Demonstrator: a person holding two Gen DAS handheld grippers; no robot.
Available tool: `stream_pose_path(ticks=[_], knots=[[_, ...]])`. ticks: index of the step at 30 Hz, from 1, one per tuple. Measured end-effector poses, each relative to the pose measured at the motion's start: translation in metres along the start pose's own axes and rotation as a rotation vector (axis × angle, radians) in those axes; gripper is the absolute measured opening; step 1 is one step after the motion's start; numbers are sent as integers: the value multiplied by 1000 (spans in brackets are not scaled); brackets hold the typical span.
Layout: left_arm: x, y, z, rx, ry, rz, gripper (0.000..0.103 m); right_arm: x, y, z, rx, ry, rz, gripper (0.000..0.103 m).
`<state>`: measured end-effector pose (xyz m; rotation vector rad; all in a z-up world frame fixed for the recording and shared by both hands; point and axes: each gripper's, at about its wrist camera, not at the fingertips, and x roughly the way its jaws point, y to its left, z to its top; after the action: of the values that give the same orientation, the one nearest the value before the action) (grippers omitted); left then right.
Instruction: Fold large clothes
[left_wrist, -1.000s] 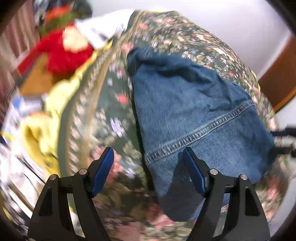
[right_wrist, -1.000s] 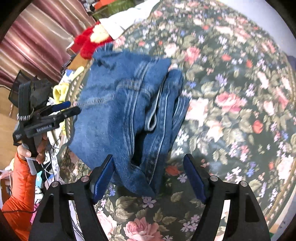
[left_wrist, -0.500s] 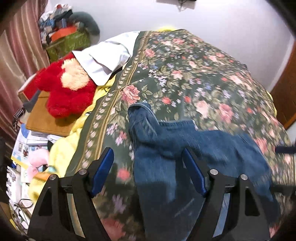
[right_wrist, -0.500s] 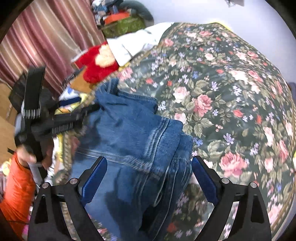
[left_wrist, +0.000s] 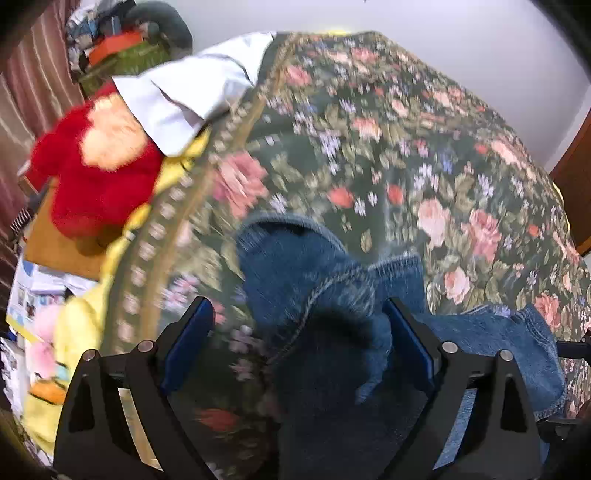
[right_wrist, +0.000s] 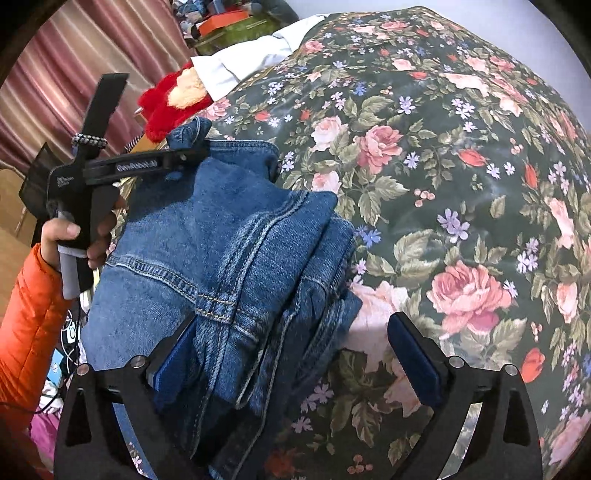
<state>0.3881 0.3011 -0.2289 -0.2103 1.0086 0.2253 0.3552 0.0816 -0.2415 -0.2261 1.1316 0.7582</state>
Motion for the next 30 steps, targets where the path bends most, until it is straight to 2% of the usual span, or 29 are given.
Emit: stream_pose_path(ticks=[1,5,7,9,11,13,15,17,22,30], knots=[[-8,4,4,-3,-12,-2,94,-3,1,-2,-5,-4,-6,97],[-32,20,23,-14,-60,92,93,-13,2,-11,5,-11,-25,97],[-42,26,30,-19,-65,145,86,-16,2,-15,24,-8,-36,97],[-52,25,34,13,-69,182,86,-24,1,-20,44,-14,-47,97],[-68,24,32,31,-84,183,86,-32,2,-22,62,-16,-66,97],[-91,18,26,39,-111,157,86,-46,6,-23,69,-26,-121,97],[-111,11,19,43,-143,132,86,-65,13,-25,62,-64,-148,97],[-138,2,9,41,-182,96,86,-88,20,-26,66,-113,-130,97],[-213,-20,-23,26,-304,-7,86,-163,52,-33,58,-324,-95,97],[-340,-56,-94,44,-556,-114,86,-277,124,-66,-32,-698,-133,97]])
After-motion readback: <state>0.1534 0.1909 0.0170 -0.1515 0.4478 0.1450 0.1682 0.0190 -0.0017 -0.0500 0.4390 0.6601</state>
